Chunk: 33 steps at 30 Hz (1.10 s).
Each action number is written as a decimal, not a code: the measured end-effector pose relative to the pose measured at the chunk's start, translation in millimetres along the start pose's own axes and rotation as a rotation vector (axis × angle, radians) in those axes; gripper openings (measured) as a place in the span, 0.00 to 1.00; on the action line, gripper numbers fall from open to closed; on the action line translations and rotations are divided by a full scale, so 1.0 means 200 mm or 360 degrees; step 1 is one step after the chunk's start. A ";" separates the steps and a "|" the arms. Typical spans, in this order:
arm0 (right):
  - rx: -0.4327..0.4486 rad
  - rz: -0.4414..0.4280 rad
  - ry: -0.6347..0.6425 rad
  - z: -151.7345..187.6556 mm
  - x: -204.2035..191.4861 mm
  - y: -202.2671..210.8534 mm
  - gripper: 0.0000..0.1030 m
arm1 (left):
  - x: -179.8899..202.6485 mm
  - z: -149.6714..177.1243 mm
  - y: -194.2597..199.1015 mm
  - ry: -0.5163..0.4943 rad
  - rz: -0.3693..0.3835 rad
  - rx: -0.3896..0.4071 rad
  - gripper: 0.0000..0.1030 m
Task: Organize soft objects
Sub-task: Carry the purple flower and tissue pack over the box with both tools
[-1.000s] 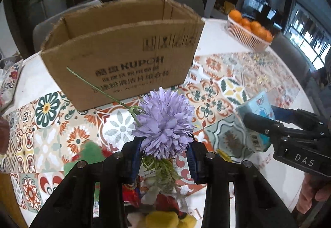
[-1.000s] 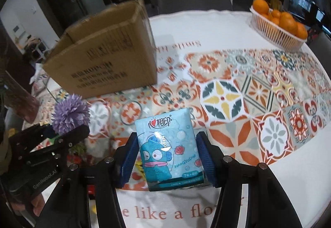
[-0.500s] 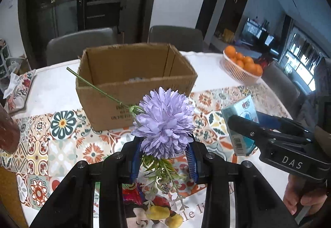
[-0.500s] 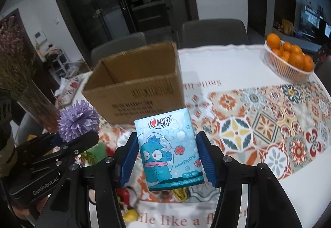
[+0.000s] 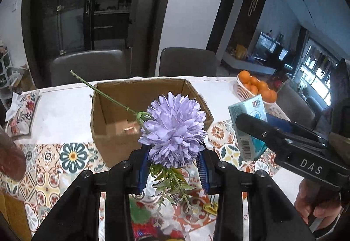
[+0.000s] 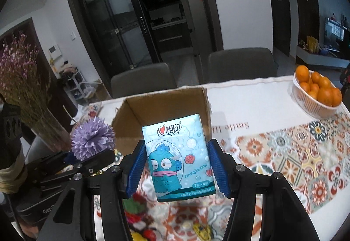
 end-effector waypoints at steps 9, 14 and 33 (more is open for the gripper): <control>-0.0005 -0.0047 0.0002 -0.20 -0.02 -0.11 0.56 | -0.07 -0.18 -0.09 0.0004 -0.0010 -0.0007 0.36; -0.0033 -0.0058 0.0017 -0.28 -0.02 -0.19 0.56 | -0.11 -0.26 -0.15 0.0009 -0.0014 -0.0029 0.36; -0.0314 -0.0096 -0.0034 -0.42 0.01 -0.61 0.56 | -0.22 -0.32 -0.57 0.0094 0.0028 -0.0322 0.45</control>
Point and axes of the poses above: each gripper's, at about its wrist camera, not at the fingertips, and y roughly against the way its jaws point, x to its right, z to its underside, the point moved 7 cm from there along -y, roughly the way its jaws point, and after that the axes turned 7 degrees about -x, right-handed, at the moved point
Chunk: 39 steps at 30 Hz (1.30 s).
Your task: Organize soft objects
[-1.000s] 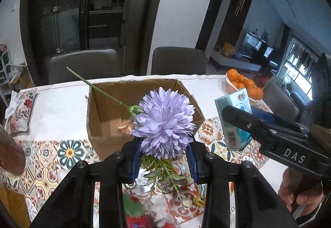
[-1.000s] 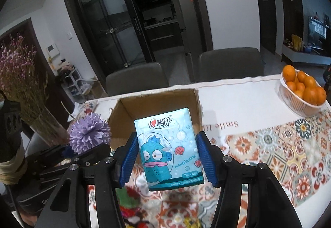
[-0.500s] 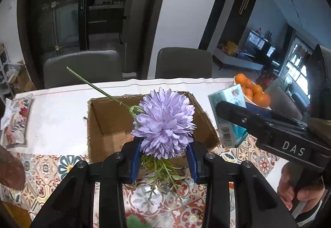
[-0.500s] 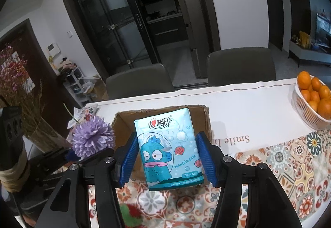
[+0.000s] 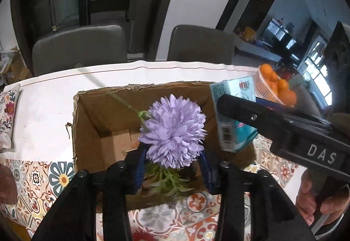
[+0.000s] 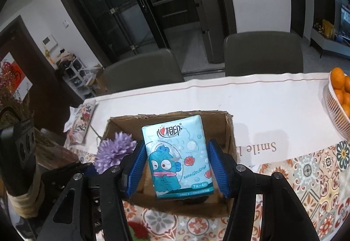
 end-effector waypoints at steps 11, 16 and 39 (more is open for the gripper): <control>-0.0054 0.0009 -0.0075 -0.03 0.02 -0.09 0.70 | -0.03 -0.02 -0.02 0.0030 -0.0068 -0.0023 0.65; 0.0002 0.0093 -0.0044 -0.04 0.02 -0.01 0.70 | -0.01 0.00 0.07 0.0022 -0.0137 0.0034 0.65; -0.0071 0.0261 0.0054 0.29 0.00 0.27 0.70 | 0.04 0.48 0.33 0.0073 -0.0335 -0.0109 0.70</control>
Point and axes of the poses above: each gripper's, at about its wrist camera, not at the fingertips, and y roughly against the way its jaws point, x to its right, z to its underside, the point moved 7 cm from there along -y, roughly the way its jaws point, and after that the axes turned 7 degrees about -x, right-handed, at the moved point
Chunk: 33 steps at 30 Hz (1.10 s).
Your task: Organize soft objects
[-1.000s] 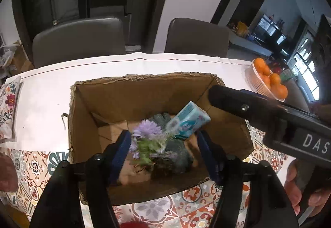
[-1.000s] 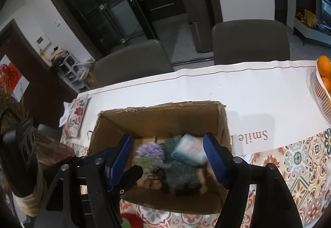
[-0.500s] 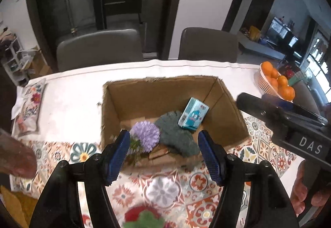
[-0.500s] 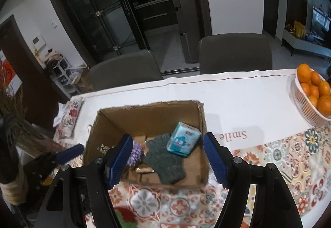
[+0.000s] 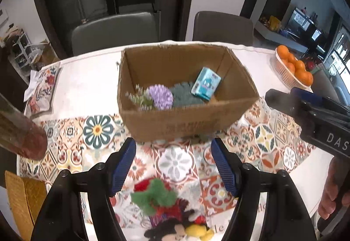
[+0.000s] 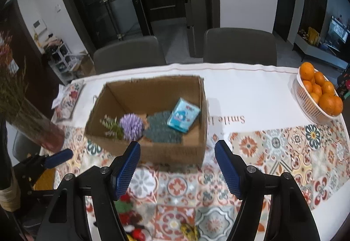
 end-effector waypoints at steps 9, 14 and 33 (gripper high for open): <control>-0.0110 0.0015 0.0064 0.26 -0.03 0.00 0.70 | 0.02 0.25 0.00 -0.0002 0.0027 -0.0101 0.71; -0.0173 0.0015 0.0067 0.38 -0.02 -0.02 0.70 | 0.04 0.36 -0.04 0.0002 0.0049 -0.0170 0.73; -0.0666 0.0051 0.0113 0.71 0.05 -0.34 0.70 | 0.03 0.60 -0.37 0.0070 0.0123 -0.0621 0.73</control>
Point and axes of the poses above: each gripper's, at about its wrist camera, not at the fingertips, and y roughly against the way its jaws point, x to its right, z to its underside, the point moved 7 cm from there along -y, roughly the way its jaws point, and after that the axes turned 7 degrees about -x, right-handed, at the moved point
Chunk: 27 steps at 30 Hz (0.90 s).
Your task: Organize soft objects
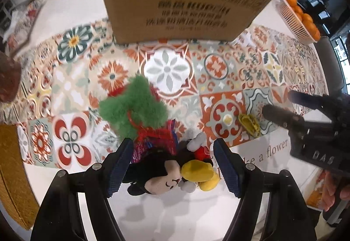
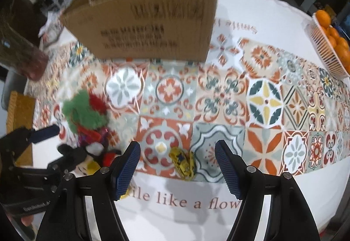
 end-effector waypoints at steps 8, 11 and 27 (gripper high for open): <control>-0.0155 0.0114 0.0097 0.02 -0.03 -0.13 0.70 | -0.06 0.00 -0.17 0.0159 0.0073 -0.0149 0.73; -0.0213 0.0120 0.0083 0.02 0.00 -0.18 0.70 | -0.07 0.00 -0.20 0.0213 0.0074 -0.0159 0.73; -0.0300 0.0152 0.0034 0.06 0.06 -0.30 0.69 | -0.08 -0.07 -0.25 0.0337 0.0002 -0.0096 0.77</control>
Point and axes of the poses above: each gripper's, at about its wrist camera, not at the fingertips, and y roughly against the way its jaws point, x to its right, z to its underside, the point moved 7 cm from there along -y, roughly the way its jaws point, and after that the axes turned 7 degrees about -x, right-handed, at the moved point
